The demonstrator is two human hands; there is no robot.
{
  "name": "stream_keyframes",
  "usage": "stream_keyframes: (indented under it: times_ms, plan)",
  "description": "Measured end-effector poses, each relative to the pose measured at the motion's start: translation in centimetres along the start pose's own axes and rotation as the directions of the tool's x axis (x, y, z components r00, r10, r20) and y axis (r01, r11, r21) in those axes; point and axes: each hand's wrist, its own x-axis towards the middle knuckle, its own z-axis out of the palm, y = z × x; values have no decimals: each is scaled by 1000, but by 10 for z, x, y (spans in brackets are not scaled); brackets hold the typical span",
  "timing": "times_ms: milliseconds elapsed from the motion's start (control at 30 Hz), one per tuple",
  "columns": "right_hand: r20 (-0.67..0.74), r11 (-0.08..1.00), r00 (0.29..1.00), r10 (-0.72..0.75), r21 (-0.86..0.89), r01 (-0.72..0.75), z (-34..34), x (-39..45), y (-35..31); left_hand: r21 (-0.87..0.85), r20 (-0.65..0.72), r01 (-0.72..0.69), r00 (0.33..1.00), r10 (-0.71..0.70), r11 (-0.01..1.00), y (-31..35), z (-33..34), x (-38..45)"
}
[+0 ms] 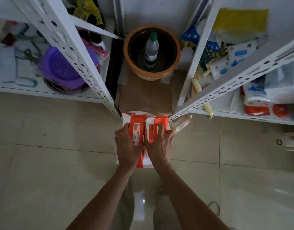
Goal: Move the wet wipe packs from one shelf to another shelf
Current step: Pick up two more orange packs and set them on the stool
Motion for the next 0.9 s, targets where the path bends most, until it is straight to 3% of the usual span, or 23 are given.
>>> stream_keyframes:
  times_ms: [233, 367, 467, 567, 700, 800, 900]
  plan:
    - [-11, 998, 999, -33, -58, 32, 18, 4, 11, 162, -48, -36, 998, 44, 986, -13, 17, 6]
    - [-18, 996, 997, -77, -54, 76, 8, -2, 11, 154, -25, -46, 998, 50, 987, -10, 5, 3]
    - [-49, 995, 994, -98, -33, 97, -18, -13, 12, 177, -40, -125, 990, 134, 976, 6, -17, -9]
    - [-84, 992, 993, -89, 77, 95, -63, -39, 5, 141, -37, -247, 966, 255, 959, 36, -44, -33]
    - [-91, 946, 992, -86, 306, 110, -143, -82, -8, -78, 12, -362, 931, 364, 929, 106, -82, -82]
    - [-174, 884, 980, -97, 437, 165, -207, -109, -3, -174, 23, -419, 903, 430, 891, 165, -107, -122]
    - [-249, 857, 968, -23, 494, 147, -289, -129, 9, -205, 4, -553, 825, 565, 808, 236, -131, -154]
